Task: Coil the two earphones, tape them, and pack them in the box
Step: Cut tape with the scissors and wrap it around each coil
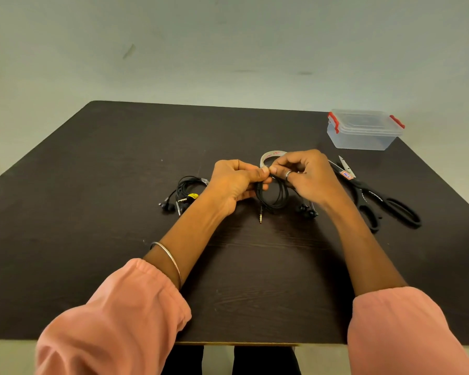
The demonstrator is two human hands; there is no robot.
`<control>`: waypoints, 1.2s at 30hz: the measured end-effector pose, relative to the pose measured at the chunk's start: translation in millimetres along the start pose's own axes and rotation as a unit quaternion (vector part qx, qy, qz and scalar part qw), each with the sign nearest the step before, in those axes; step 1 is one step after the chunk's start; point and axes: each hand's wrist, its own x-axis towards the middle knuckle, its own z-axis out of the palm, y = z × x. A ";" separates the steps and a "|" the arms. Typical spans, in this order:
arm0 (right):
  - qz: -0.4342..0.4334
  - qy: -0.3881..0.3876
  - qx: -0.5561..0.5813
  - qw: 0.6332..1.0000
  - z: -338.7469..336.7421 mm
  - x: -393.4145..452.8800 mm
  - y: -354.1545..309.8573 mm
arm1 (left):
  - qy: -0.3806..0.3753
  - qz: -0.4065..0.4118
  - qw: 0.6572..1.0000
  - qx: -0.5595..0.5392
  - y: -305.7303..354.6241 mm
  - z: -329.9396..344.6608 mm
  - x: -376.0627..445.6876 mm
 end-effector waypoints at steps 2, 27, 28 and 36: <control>0.026 -0.019 0.036 0.999 -1.6 0.8 2.5 | 0.005 0.002 1.000 -0.003 -0.2 1.8 -0.4; -0.122 -0.053 -0.129 0.983 -19.4 -2.1 -6.9 | 0.042 0.018 0.999 -0.023 -8.5 11.5 -1.7; -0.129 -0.055 -0.136 0.981 -19.3 -2.5 -7.7 | 0.034 0.014 0.999 -0.025 -8.2 10.6 -1.4; -0.126 -0.075 -0.156 0.977 -21.5 -4.6 -9.9 | -0.008 -0.016 0.999 -0.039 -4.5 3.6 0.4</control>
